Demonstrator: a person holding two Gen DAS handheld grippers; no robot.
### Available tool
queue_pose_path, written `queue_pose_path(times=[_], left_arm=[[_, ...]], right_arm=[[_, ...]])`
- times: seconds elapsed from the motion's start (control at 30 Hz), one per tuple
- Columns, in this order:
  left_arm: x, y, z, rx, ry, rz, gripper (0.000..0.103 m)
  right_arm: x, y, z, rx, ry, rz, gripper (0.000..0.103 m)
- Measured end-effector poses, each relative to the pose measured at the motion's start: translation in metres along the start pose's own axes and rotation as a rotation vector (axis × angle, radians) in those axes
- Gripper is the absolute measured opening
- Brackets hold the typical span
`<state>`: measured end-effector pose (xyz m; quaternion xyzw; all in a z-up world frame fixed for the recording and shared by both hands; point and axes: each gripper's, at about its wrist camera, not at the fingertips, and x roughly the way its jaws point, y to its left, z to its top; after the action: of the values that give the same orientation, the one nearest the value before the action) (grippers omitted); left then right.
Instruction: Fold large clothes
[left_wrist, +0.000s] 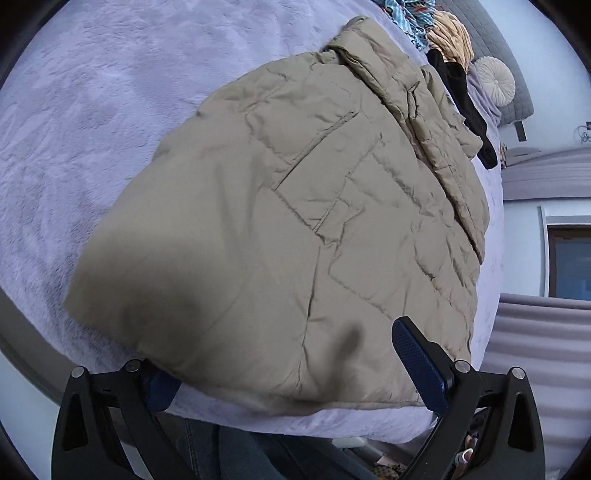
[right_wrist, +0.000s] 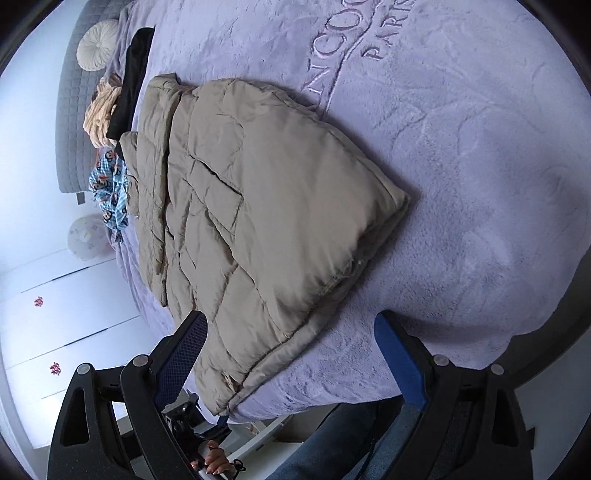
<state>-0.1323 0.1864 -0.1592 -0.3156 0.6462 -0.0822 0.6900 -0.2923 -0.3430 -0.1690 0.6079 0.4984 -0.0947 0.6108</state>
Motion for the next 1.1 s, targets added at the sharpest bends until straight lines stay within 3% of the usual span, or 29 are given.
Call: queue_pose_path(times=[0.03,0.1,0.17,0.2,0.23,0.27,0.3,0.33,0.37,0.73,0.9,1.1], left_arm=[[0.002,-0.003,0.002,0.005,0.009,-0.010,0.083],[0.006,-0.009,0.007,0.022,0.027,-0.008,0.045],[0.004,-0.013,0.010,0.053,0.035,0.007,0.021],[0.002,-0.015,0.012,0.065,0.029,0.005,0.019],[-0.003,-0.017,0.014,0.079,0.018,-0.005,0.019],[-0.008,-0.019,0.016,0.092,0.008,-0.016,0.013],[-0.013,-0.022,0.019,0.106,0.002,-0.029,0.012],[-0.018,-0.024,0.022,0.119,-0.006,-0.040,0.012],[-0.023,-0.027,0.025,0.135,-0.013,-0.051,0.012],[-0.065,-0.090,0.074,0.323,-0.091,-0.118,0.012],[-0.081,-0.130,0.103,0.390,-0.182,-0.120,0.012],[-0.097,-0.171,0.145,0.382,-0.316,-0.101,0.012]], right_arm=[[0.001,0.001,0.001,0.006,-0.009,0.010,0.093],[0.007,0.004,0.005,0.029,-0.026,0.045,0.093],[0.014,0.007,0.007,0.052,-0.030,0.074,0.093],[0.018,0.008,0.008,0.065,-0.032,0.074,0.091],[0.021,0.009,0.007,0.077,-0.031,0.080,0.084],[0.026,0.009,0.007,0.092,-0.024,0.087,0.065],[0.029,0.009,0.006,0.101,-0.018,0.081,0.050],[0.031,0.010,0.005,0.102,-0.019,0.066,0.020],[0.032,0.011,0.004,0.097,-0.023,0.056,0.011],[0.004,0.073,0.004,-0.075,-0.146,0.065,0.009],[-0.008,0.129,0.024,-0.235,-0.162,0.040,0.008],[-0.014,0.213,0.065,-0.424,-0.160,0.058,0.008]])
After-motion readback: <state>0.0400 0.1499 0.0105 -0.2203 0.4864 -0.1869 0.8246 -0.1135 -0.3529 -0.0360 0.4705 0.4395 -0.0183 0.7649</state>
